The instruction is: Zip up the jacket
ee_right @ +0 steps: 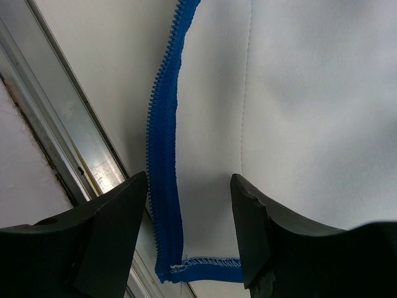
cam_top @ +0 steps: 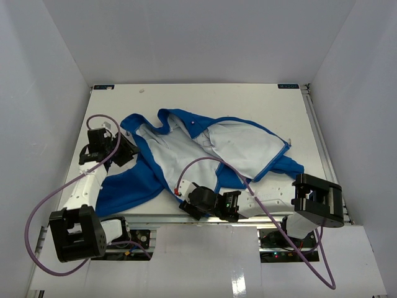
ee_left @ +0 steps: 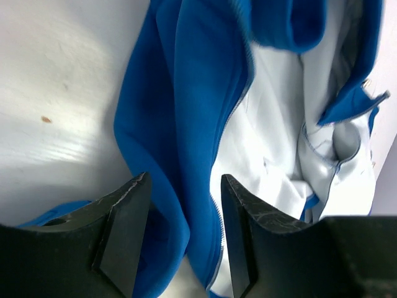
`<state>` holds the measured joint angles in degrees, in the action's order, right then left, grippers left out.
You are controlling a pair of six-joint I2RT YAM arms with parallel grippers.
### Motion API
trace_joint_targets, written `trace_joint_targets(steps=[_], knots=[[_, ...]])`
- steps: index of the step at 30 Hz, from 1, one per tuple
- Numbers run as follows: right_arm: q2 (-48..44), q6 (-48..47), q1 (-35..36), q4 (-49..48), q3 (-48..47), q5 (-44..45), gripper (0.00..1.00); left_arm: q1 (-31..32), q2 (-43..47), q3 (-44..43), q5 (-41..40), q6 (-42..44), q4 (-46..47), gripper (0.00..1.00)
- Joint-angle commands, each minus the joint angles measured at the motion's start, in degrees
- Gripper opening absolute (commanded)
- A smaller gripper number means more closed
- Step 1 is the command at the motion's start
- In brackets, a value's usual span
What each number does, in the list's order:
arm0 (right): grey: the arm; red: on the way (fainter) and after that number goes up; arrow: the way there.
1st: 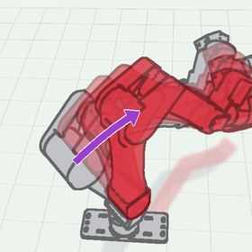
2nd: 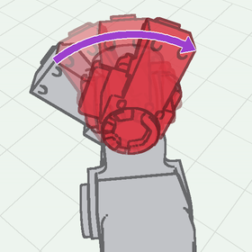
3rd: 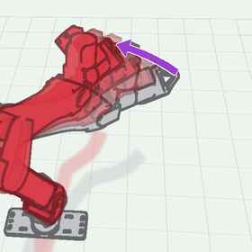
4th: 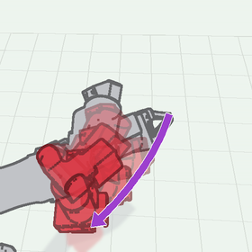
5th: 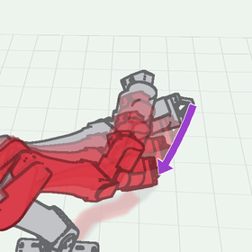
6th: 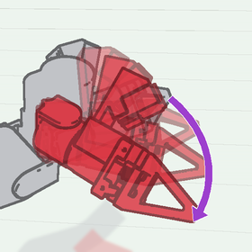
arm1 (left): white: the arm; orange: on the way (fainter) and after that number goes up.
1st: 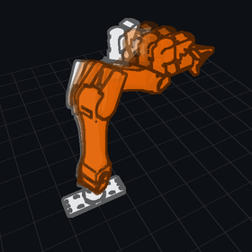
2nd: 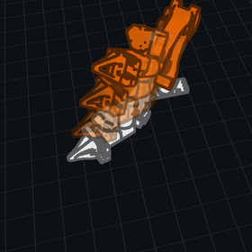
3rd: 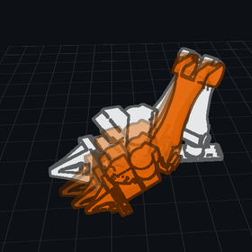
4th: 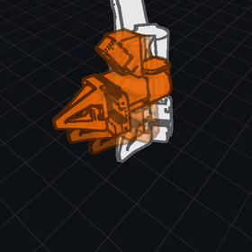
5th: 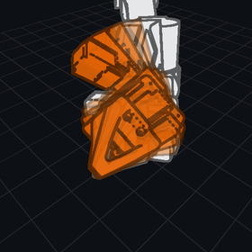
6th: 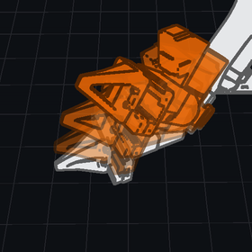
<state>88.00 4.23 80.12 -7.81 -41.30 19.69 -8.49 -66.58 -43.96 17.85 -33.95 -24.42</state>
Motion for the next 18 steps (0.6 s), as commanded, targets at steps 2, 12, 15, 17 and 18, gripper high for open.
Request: trace_joint_targets(steps=[2,12,15,17,18], knots=[[1.28,-0.87,0.22,-3.97,-1.97,1.52,0.63,-0.04,-1.75,2.93,5.89,1.97,-0.31,0.59],[3.55,1.08,-0.81,-6.69,-0.26,3.82,0.61,-0.08,-1.03,6.7,11.24,1.48,3.23,0.12],[4.45,1.78,-1.61,-6.39,-0.84,5.91,0.54,-0.08,-0.83,6.91,6.96,1.6,3.67,0.0],[4.42,2.46,-2.33,-5.91,-1.11,6.65,0.46,-0.12,-1.33,6.69,4.33,1.6,4.4,0.0],[4.28,2.85,-2.97,-5.59,-1.24,6.67,0.4,-0.17,-2.23,5.96,3.27,1.74,4.6,0.0]])
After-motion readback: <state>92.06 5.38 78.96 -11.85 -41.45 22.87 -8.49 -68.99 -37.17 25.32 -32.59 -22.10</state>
